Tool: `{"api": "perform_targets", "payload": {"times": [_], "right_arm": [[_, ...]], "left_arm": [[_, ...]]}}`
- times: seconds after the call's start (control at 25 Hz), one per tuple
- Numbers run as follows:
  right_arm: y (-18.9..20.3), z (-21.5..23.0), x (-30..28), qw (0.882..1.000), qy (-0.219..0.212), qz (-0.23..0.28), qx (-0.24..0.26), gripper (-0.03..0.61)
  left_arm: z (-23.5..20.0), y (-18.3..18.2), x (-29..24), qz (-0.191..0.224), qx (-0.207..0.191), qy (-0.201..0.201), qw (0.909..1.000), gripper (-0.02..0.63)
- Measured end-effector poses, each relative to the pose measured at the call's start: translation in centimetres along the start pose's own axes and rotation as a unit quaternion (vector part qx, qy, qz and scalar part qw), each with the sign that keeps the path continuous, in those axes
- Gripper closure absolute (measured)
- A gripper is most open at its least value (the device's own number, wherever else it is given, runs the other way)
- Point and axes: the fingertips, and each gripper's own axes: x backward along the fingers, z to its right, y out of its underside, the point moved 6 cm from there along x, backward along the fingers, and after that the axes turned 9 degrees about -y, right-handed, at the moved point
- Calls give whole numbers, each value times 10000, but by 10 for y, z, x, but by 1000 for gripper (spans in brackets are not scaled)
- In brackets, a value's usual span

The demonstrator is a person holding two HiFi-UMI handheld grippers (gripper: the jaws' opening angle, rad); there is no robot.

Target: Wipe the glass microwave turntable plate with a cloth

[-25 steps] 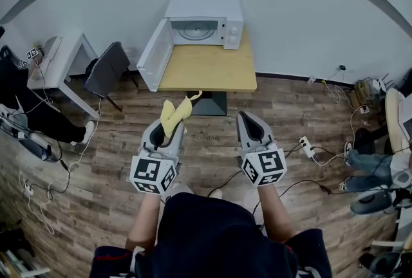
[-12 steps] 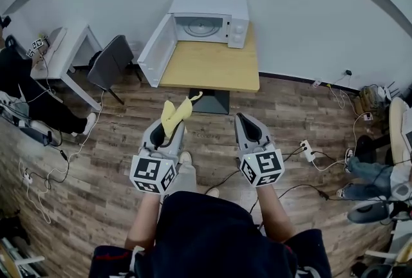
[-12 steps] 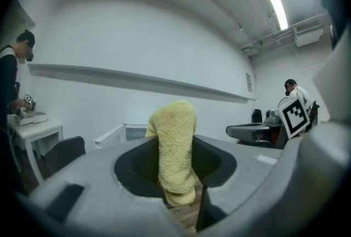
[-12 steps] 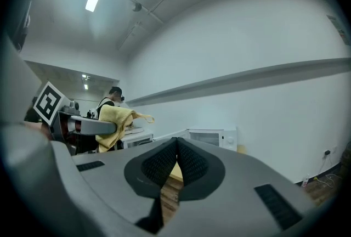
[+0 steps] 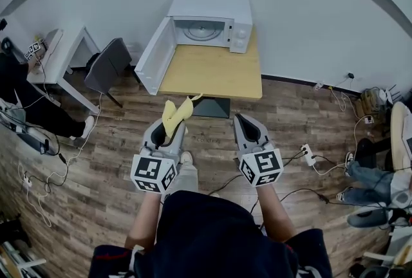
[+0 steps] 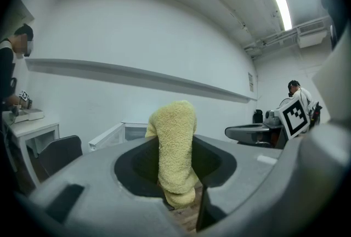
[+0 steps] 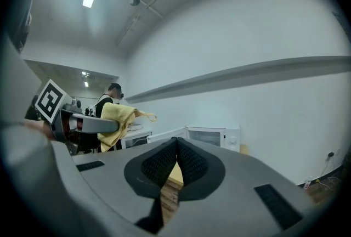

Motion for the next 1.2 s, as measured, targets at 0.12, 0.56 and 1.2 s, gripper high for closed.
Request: {"api": "perform_targets", "payload": {"times": [0.12, 0.56, 1.2], "right_arm": [[0, 12, -23, 10000, 34, -49, 30, 568], [-18, 49, -120, 9996, 219, -202, 0, 568], [-10, 76, -244, 9958, 616, -681, -52, 568]], "left_arm": [[-12, -1, -27, -30, 12, 61, 10000, 481], [-75, -21, -116, -125, 77, 283, 9995, 482], [-168, -21, -222, -459, 271, 728, 9959, 480]]}}
